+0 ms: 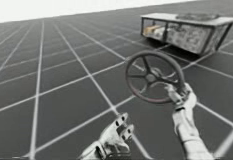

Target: Pick up and drop off the object

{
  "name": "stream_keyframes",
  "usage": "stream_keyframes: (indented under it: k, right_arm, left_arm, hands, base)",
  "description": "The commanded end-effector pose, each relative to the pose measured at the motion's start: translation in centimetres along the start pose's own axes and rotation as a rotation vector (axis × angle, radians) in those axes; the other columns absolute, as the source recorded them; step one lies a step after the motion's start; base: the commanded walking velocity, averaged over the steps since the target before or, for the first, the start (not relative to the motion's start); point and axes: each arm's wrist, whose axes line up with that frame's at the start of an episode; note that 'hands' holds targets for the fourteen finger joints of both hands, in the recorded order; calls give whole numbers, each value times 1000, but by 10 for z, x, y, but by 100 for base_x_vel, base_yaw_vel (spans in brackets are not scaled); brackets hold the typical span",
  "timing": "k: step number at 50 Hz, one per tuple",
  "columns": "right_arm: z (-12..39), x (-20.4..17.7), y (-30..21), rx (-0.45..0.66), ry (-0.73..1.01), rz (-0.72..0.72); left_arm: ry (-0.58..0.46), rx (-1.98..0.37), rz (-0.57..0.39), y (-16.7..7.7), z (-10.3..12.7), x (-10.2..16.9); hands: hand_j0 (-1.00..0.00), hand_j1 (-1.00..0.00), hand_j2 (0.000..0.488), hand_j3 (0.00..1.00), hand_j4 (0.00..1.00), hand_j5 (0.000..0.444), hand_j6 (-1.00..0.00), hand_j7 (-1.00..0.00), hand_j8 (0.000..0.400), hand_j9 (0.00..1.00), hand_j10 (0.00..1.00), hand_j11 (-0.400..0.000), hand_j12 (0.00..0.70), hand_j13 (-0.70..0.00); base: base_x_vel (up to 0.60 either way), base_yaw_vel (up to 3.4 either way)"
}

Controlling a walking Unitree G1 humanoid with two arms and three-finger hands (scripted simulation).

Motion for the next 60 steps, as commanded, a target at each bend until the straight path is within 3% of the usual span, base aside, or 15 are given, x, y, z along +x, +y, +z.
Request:
stream_keyframes:
  k: [1, 60]
  right_arm:
    - [5, 1, 7, 4, -23, 18]
    - [5, 1, 7, 4, -23, 18]
  left_arm:
    - [-7, -7, -4, 1, 0, -1]
    - [-7, -7, -4, 1, 0, -1]
  hands:
    - [0, 0, 0, 1000, 1000, 0, 0, 0, 0, 1000, 1000, -400, 0, -700]
    - [0, 0, 0, 1000, 1000, 0, 0, 0, 0, 1000, 1000, -400, 0, -700]
  base:
    - [59, -3]
    - [59, 0]
